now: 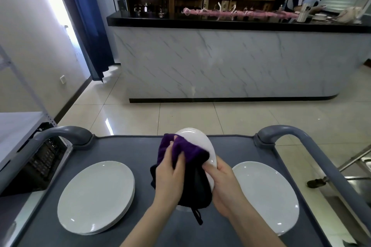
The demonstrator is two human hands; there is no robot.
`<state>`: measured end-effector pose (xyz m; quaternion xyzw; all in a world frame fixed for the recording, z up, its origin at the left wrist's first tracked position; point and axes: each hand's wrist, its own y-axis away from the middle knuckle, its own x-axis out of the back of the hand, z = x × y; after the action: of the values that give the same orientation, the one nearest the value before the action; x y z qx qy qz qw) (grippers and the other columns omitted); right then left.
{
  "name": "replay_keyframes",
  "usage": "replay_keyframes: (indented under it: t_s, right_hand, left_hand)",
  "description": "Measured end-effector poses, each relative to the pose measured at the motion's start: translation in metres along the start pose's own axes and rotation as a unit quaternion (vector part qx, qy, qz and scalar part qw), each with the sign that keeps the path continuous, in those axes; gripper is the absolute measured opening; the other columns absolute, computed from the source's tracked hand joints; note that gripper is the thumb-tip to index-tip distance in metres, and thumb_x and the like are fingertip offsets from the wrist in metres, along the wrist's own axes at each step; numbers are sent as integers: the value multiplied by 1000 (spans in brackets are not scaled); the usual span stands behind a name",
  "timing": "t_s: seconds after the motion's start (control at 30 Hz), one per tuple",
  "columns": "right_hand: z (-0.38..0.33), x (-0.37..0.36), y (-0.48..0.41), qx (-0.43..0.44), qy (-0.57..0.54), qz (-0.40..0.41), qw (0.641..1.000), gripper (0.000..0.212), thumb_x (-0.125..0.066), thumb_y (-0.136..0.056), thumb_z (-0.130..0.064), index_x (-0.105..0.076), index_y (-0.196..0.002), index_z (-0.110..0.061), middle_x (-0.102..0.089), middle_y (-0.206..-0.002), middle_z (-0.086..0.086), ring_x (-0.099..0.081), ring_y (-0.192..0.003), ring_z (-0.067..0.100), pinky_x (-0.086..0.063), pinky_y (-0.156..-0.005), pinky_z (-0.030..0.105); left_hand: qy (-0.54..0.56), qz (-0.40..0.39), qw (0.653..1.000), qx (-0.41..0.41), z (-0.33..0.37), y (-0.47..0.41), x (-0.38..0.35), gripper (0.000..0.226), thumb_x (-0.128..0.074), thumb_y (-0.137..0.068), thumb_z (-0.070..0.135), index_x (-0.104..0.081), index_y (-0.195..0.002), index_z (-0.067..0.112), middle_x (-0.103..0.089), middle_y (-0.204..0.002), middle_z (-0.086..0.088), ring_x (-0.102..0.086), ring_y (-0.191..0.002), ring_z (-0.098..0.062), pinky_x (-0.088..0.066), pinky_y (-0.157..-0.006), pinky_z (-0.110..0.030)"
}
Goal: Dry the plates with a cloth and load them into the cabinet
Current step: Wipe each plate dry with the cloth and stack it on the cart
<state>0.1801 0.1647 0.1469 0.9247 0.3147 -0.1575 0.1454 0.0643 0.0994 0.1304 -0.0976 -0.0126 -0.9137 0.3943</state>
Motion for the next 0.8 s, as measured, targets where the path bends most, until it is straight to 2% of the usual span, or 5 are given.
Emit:
replay_keyframes:
  t_s: [0.13,0.3,0.57,0.7,0.8]
  right_hand:
    - [-17,1,-8,10,-56,26,998,24,-53,-96,-5,-73,-109,-7,-72,-110,22,-71,-103,34,-60,-77,35]
    - [-22,9,-6,-13,-53,62,997,22,-53,-98,-13,-69,-113,-11,-74,-109,15,-72,-101,29,-60,-83,41]
    - [-15,6,6,-1,-73,-18,997,36,-59,-87,-18,-67,-121,-11,-70,-120,17,-67,-111,29,-58,-83,32]
    - [-14,10,7,3,-53,-26,998,28,-63,-88,-17,-72,-114,-13,-69,-121,18,-65,-115,32,-57,-86,34]
    - [-12,17,9,-6,-47,-28,998,28,-63,-91,-18,-71,-116,-10,-68,-121,20,-65,-114,34,-57,-88,37]
  left_hand:
    - [-63,-122,984,-118,-1,11,5,54,-57,-90,37,-46,-143,35,-62,-127,20,-54,-122,0,-46,-105,-37]
    - [-163,-178,934,-264,-10,24,12,54,-49,-97,38,-31,-147,43,-28,-153,33,-23,-145,2,-16,-121,-27]
    - [-166,-205,937,-228,1,-2,14,75,-45,-92,7,-20,-143,57,-16,-153,41,-9,-145,11,-1,-121,-18]
    - [-140,-185,948,-217,3,-14,14,70,-45,-98,15,-21,-142,63,-19,-151,41,-9,-144,13,-11,-121,-32]
    - [-137,-140,967,-161,-3,-23,17,66,-48,-97,10,-29,-144,52,-35,-150,32,-30,-144,-2,-25,-119,-35]
